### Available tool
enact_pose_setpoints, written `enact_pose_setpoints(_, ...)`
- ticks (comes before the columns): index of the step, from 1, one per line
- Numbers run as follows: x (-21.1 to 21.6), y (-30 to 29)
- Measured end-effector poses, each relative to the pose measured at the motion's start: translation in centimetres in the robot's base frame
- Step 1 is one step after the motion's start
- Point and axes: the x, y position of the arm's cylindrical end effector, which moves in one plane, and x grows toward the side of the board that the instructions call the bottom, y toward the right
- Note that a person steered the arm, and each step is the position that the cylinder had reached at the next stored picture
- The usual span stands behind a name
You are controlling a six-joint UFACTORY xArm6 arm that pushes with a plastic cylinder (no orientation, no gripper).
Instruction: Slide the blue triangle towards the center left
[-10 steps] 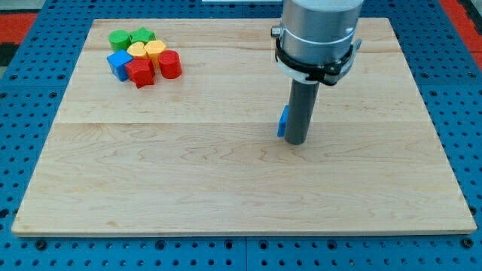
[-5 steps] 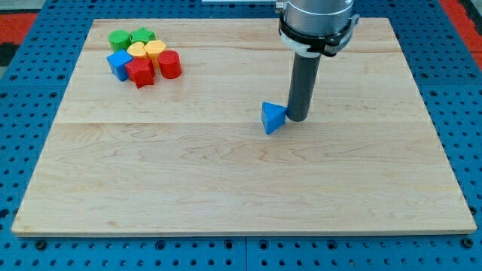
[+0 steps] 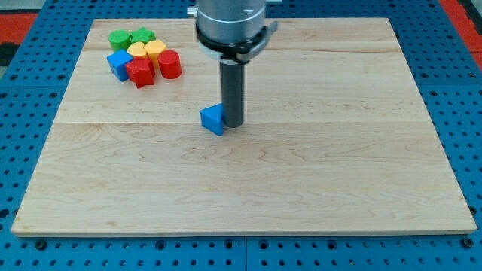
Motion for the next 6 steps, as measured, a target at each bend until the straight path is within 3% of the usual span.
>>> enact_pose_setpoints(4,0.5,-16.4)
enact_pose_setpoints(6,2.9,-20.4)
